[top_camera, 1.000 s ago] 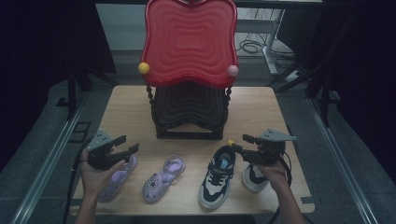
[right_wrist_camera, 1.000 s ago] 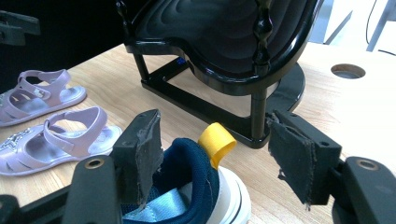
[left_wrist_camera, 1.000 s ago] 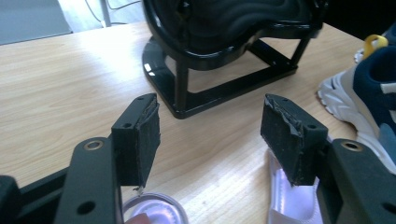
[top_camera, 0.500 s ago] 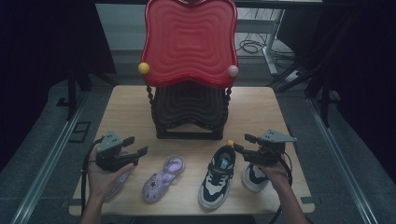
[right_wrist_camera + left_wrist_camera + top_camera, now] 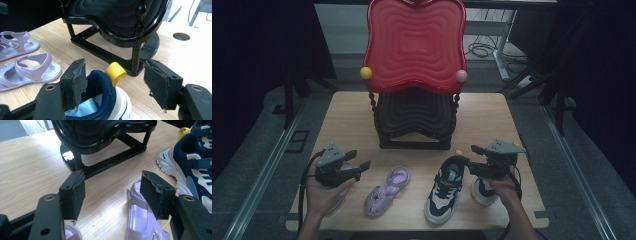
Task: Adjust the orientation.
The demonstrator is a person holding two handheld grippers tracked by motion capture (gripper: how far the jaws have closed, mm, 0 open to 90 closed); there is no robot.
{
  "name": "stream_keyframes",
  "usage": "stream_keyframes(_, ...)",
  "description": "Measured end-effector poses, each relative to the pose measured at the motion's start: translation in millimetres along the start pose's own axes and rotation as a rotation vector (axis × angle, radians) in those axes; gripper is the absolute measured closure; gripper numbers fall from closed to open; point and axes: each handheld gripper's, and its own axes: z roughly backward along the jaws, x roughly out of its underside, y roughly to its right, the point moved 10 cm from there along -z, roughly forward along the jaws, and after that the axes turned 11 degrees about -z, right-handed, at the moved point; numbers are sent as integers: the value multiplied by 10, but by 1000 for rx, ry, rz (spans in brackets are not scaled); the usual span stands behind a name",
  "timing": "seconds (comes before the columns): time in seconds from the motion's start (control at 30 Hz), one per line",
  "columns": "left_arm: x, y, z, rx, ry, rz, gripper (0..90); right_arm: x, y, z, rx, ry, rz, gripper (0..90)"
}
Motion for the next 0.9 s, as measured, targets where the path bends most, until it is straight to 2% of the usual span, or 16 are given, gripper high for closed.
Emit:
stream_keyframes(0.1, 74, 38, 107, 14, -7, 10, 444, 16, 8, 12, 6, -6, 3, 332)
stream_keyframes(0.2, 207, 73, 192, 31, -28, 29, 571, 46, 28, 29, 14, -15, -4, 332)
stream_keyframes(0.27, 324, 101, 244, 47, -57, 31, 694, 57, 40, 45, 18, -15, -10, 332)
stream_keyframes(0.4, 508, 130, 272, 61, -115, 31, 814, 90, 57, 69, 33, -20, -13, 332)
stream_keyframes(0.63, 833, 192, 264, 76, -196, 44, 891, 152, 52, 80, 46, -34, -17, 332)
stream_keyframes(0.9, 1284, 202, 312, 45, -289, 97, 899, 216, 44, 33, 50, -58, -16, 332)
